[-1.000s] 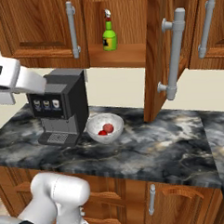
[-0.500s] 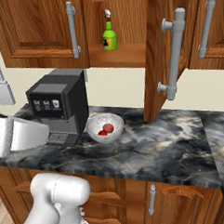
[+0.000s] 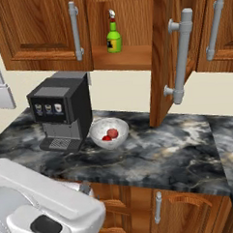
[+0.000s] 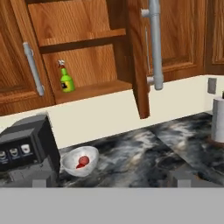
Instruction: Open the cabinet. Pick the apple and peach from the cabinet and place them into the bowl. Then close the cabinet.
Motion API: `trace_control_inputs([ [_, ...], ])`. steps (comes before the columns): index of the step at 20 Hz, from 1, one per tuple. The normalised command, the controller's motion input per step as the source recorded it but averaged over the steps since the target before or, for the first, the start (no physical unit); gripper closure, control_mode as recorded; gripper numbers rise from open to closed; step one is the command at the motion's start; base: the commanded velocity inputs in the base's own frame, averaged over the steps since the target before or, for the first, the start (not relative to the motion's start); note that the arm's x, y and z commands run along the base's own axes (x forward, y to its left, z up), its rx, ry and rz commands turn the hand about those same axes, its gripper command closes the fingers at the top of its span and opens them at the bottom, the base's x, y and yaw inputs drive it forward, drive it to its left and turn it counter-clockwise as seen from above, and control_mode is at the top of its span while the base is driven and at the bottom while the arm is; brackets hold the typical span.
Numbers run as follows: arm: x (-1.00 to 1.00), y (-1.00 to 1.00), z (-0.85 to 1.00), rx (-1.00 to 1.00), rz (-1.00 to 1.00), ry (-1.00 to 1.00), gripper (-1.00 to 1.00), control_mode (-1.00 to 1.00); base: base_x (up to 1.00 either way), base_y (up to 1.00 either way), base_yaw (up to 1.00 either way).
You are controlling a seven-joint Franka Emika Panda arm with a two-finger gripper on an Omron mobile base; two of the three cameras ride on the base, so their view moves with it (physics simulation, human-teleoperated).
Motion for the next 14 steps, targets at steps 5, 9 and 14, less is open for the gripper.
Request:
trace_control_inputs([
  [5, -0.12, -0.89, 0.00, 0.05, 0.17, -0.17, -1.00, -1.00, 0.00, 0.00, 0.00],
  [9, 0.36, -0.65, 0.00, 0.00, 0.19, -0.14, -1.00, -1.00, 0.00, 0.00, 0.00],
  [14, 0.93, -0.45, 0.00, 0.00, 0.15, -0.12, -1.00, -1.00, 0.00, 0.00, 0.00],
])
